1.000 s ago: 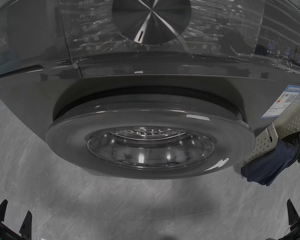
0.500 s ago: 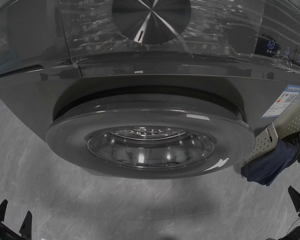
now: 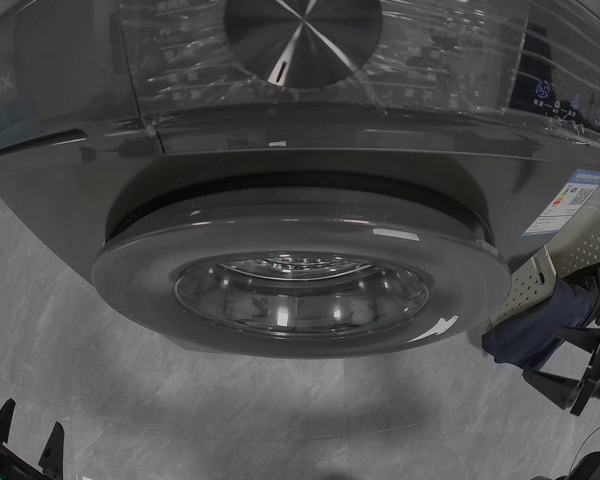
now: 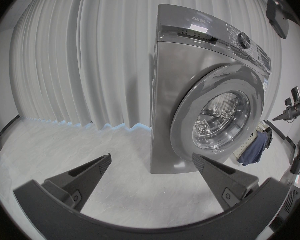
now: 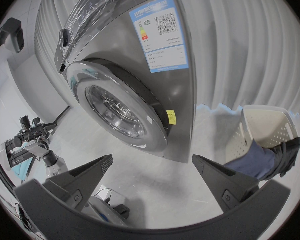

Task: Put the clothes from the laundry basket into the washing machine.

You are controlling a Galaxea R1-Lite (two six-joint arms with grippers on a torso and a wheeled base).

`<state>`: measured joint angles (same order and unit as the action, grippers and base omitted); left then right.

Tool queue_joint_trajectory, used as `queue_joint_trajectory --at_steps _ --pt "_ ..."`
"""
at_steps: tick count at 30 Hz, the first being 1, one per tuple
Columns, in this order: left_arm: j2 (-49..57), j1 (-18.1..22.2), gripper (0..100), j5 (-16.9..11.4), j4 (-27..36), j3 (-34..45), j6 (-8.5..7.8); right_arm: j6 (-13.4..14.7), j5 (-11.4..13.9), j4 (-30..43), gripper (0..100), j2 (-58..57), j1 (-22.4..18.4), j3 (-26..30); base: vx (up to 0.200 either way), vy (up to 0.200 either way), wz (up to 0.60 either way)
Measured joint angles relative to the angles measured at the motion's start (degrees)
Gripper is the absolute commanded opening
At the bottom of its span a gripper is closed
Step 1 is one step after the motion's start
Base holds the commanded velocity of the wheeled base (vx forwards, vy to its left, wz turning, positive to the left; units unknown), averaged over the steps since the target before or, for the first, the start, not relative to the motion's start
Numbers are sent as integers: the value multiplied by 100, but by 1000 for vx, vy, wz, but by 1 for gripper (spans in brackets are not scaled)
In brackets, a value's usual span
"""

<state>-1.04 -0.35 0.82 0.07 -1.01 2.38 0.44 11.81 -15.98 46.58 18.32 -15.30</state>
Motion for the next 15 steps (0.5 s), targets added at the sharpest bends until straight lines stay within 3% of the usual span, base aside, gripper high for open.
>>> queue_joint_trajectory --at_steps 7,15 --pt "0 0 100 0 2 0 -2 10 15 -532 100 981 190 -427 0 0 0" --pt "0 0 100 0 2 0 0 130 17 -752 100 1764 690 -870 0 0 0"
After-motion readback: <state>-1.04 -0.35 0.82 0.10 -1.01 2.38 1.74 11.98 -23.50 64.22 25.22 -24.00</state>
